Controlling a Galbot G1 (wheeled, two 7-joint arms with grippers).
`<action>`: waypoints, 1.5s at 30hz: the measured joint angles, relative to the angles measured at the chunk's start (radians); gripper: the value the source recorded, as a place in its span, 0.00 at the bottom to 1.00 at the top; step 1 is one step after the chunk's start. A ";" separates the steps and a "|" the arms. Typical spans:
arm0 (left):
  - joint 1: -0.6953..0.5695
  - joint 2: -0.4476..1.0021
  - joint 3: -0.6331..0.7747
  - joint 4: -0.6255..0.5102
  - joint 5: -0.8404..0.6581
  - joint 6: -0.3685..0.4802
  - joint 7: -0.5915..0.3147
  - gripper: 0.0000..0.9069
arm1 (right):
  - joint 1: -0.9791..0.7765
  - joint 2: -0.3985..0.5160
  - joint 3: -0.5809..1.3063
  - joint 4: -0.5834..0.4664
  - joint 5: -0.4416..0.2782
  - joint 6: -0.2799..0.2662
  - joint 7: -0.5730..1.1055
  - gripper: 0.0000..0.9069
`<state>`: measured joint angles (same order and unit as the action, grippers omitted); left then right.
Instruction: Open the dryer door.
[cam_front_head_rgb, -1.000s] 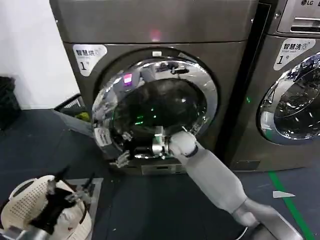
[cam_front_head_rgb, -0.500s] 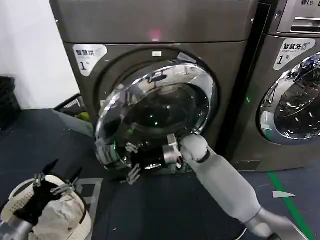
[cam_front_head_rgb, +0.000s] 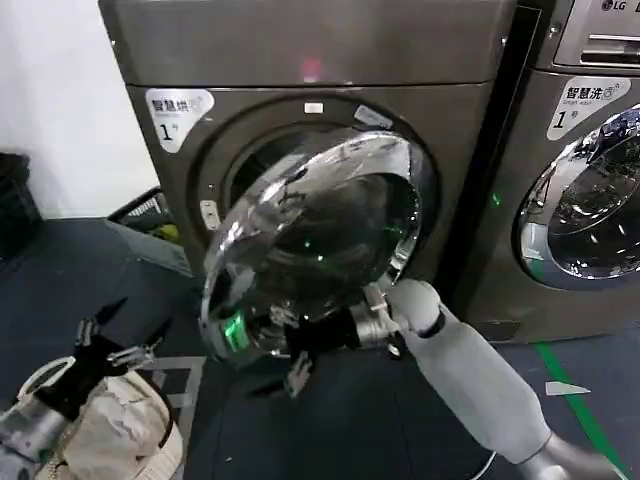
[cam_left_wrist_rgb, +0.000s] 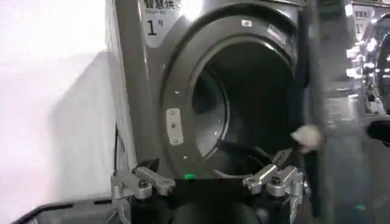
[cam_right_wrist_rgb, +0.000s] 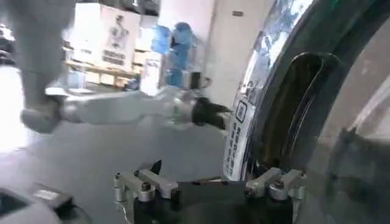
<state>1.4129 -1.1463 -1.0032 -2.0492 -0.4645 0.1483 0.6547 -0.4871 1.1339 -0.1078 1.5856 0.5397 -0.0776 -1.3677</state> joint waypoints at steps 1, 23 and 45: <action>-0.005 0.008 0.009 0.001 -0.016 0.000 -0.001 1.00 | 0.000 -0.004 0.004 -0.001 0.007 0.000 -0.012 1.00; -0.202 0.328 0.352 0.053 -0.281 -0.006 -0.020 1.00 | -0.073 -0.112 0.180 -0.003 0.081 0.021 -0.095 1.00; -0.383 0.359 0.676 0.081 -0.299 -0.008 0.018 1.00 | -0.390 -0.063 0.835 0.065 0.048 0.023 0.194 1.00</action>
<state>1.0298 -0.7877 -0.3269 -1.9678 -0.7639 0.1407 0.6728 -0.8767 1.0710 0.7268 1.6501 0.5874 -0.0547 -1.1734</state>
